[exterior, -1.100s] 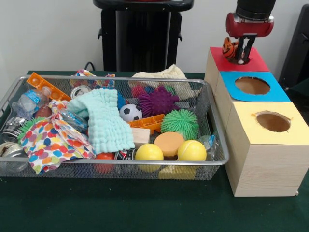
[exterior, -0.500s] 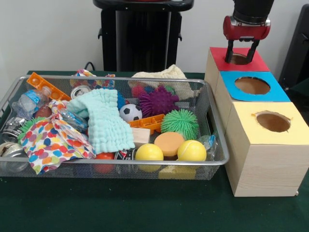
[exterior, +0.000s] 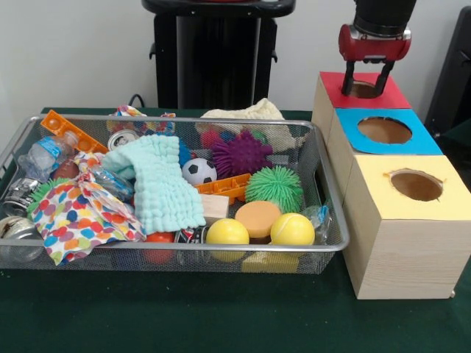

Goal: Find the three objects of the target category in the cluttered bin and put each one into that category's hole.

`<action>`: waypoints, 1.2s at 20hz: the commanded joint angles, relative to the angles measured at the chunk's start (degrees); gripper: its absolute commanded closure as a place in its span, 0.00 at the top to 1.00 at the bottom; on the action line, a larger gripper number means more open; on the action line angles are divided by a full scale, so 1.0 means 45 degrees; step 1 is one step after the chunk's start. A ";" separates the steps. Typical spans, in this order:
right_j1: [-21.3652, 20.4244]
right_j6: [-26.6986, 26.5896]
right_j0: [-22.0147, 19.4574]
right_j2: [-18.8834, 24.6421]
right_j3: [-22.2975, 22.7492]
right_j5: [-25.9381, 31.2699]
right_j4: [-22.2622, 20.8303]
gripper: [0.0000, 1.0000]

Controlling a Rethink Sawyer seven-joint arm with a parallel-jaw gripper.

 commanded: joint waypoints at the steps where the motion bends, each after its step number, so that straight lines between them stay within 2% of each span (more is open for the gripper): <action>1: 0.1252 0.0817 -0.1723 0.0948 0.0134 -0.1526 -0.0817 1.00; 4: 0.0868 0.0347 -0.2140 0.0954 0.0099 -0.0948 -0.1117 1.00; 8: -0.0572 0.0194 -0.2339 0.0783 0.0407 0.0501 -0.1341 1.00; 11: -0.1096 0.0043 -0.2505 0.0732 0.0134 0.1521 -0.1582 1.00; 19: -0.1343 0.0137 -0.2985 0.1181 -0.0220 0.2224 -0.1978 1.00; 24: -0.0261 -0.0494 -0.4017 0.1628 -0.0272 0.0845 -0.2639 1.00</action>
